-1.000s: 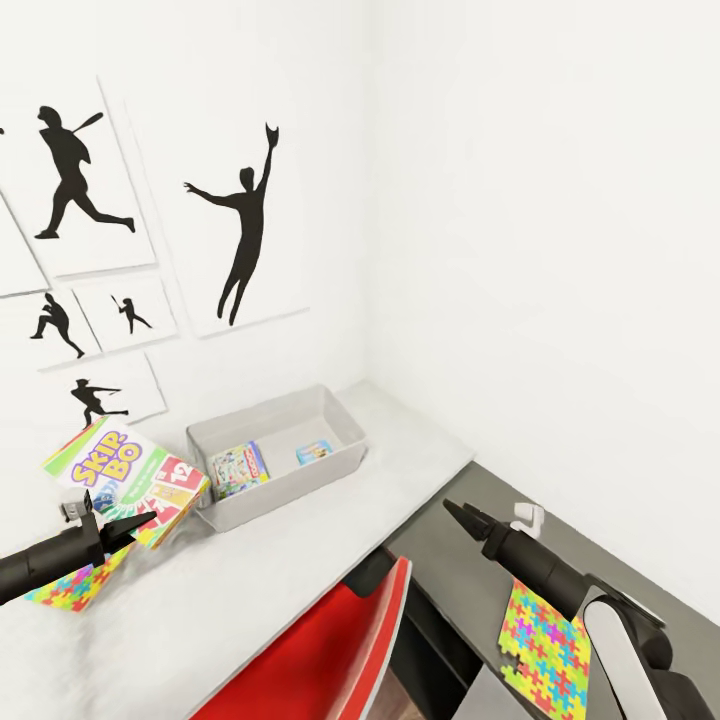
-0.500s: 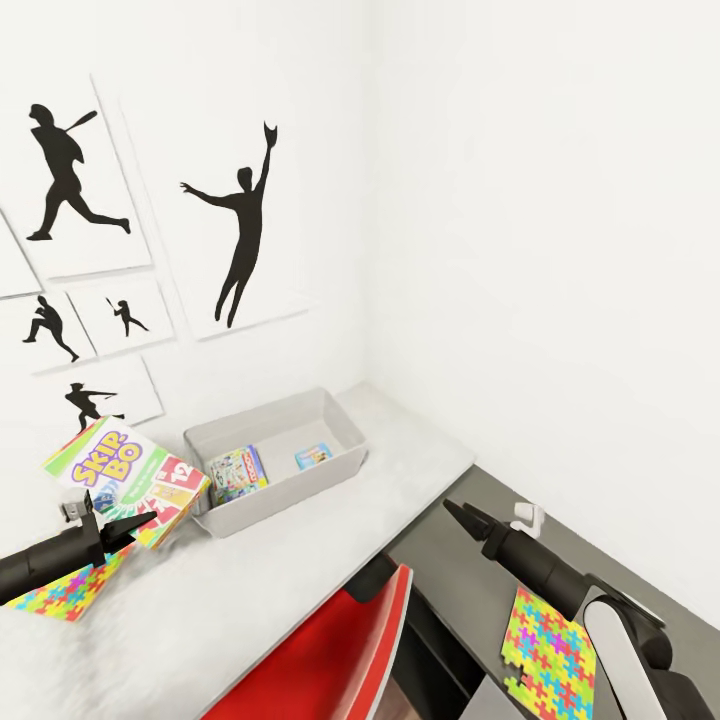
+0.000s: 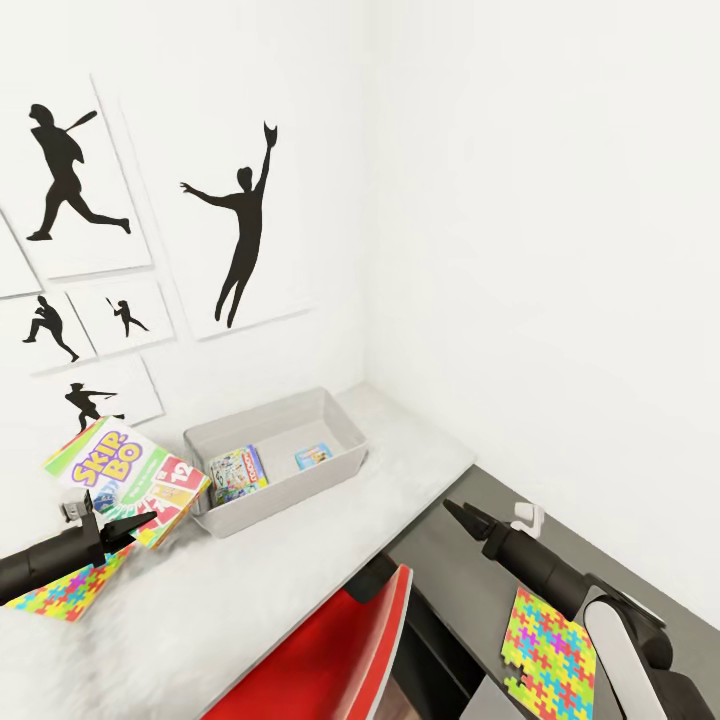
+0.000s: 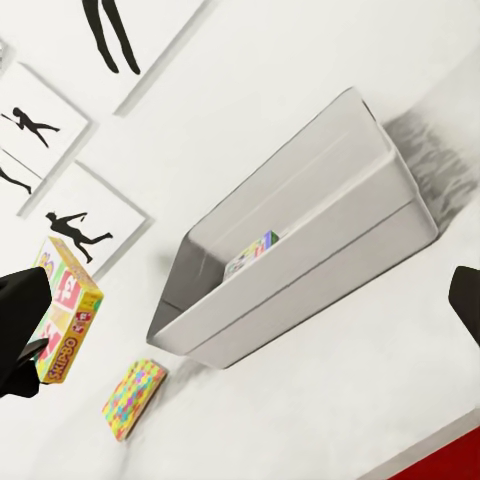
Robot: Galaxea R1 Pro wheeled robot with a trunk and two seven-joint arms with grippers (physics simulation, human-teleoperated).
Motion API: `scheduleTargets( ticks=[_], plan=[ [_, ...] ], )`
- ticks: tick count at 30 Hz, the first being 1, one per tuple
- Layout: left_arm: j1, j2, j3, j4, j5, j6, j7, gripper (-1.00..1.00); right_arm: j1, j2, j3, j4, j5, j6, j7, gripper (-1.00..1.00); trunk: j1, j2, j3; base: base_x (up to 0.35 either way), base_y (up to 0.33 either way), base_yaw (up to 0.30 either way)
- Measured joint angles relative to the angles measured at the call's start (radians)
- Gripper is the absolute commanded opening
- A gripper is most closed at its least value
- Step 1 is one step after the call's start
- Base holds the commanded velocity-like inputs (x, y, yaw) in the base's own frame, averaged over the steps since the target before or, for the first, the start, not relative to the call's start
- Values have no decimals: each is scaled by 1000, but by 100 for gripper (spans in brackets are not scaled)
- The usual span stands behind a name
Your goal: Put all the toys in the child's room - the three board games (two on the bed and one on the table), the two jigsaw puzzles on the table, and the tennis ball on the table - inside the toy box on the table in the child's room.
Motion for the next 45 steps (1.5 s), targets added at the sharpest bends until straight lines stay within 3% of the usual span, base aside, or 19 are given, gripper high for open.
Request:
scheduleTargets(
  ticks=[9,11,15,17,20,24,26,30,36,38,42,45],
  plan=[
    [-1,-4,-7,-18,-1,3,5,-100,0,-2,-5,0,0,1,4,100,0,0,0,0,0,0],
    [-11,-7,-31,-25,0,8,9,-100,0,-2,-6,0,-1,1,5,100,0,0,0,0,0,0],
    [-148,-13,-134,-15,2,15,33,-100,0,-1,-6,0,-1,1,6,100,0,0,0,0,0,0],
    [-221,-18,-204,20,-4,14,89,-100,0,-2,-6,0,-1,1,7,100,0,0,0,0,0,0],
    [-294,-44,-254,85,-6,13,197,-100,0,-4,-7,0,-2,1,9,100,0,0,0,0,0,0],
    [-401,-101,-274,187,-2,13,375,-100,0,-8,-8,0,-3,1,11,100,0,0,0,0,0,0],
    [-426,-129,-277,221,-3,11,441,-100,0,-8,-8,0,-4,1,11,100,0,0,0,0,0,0],
    [-451,-198,-277,252,1,9,569,-100,0,-10,-8,-1,-4,1,11,100,0,0,0,0,0,0],
    [-457,-265,-260,260,12,-82,623,-100,0,-12,-8,-2,-5,1,11,100,0,0,0,0,0,0],
    [-457,-286,-230,261,7,-106,640,-100,0,-12,-9,-2,-5,1,11,100,0,0,0,0,0,0],
    [-457,-340,-111,263,3,-134,709,-100,0,-13,-9,-1,-6,1,11,100,0,0,0,0,0,0],
    [-457,-366,-50,263,5,-158,753,-100,0,-13,-9,-1,-6,1,11,100,0,0,0,0,0,0]
  ],
)
